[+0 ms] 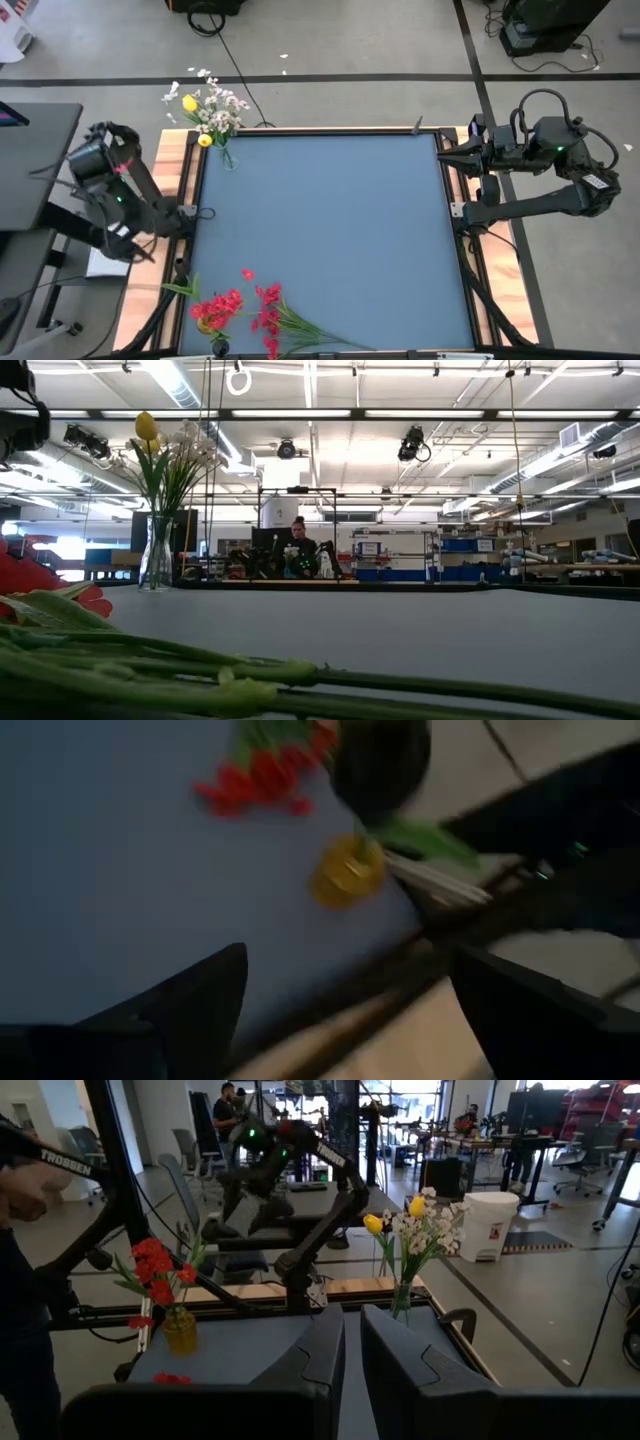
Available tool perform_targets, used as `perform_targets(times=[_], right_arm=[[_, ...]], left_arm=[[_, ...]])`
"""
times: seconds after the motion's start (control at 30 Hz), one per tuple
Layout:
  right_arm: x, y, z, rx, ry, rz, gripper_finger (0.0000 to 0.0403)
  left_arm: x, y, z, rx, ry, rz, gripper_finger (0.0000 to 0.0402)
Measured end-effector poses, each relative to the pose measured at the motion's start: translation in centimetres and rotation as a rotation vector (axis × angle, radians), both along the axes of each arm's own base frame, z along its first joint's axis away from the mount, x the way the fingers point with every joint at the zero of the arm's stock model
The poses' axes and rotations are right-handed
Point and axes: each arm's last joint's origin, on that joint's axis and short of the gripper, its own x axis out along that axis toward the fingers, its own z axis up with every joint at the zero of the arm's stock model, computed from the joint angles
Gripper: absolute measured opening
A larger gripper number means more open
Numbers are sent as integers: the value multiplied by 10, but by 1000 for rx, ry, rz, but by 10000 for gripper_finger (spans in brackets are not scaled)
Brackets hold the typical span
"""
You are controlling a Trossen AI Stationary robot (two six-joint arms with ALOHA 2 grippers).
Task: Sort flowers into vase by color
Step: Put the red flowers into the yellow vase
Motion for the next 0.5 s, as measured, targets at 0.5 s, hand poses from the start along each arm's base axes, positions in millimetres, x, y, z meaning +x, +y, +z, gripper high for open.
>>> perform_targets(times=[0.5], right_arm=[[0, 0, 0, 0, 0, 0, 48]], left_arm=[[63, -26, 99, 188, -730, 228, 302]])
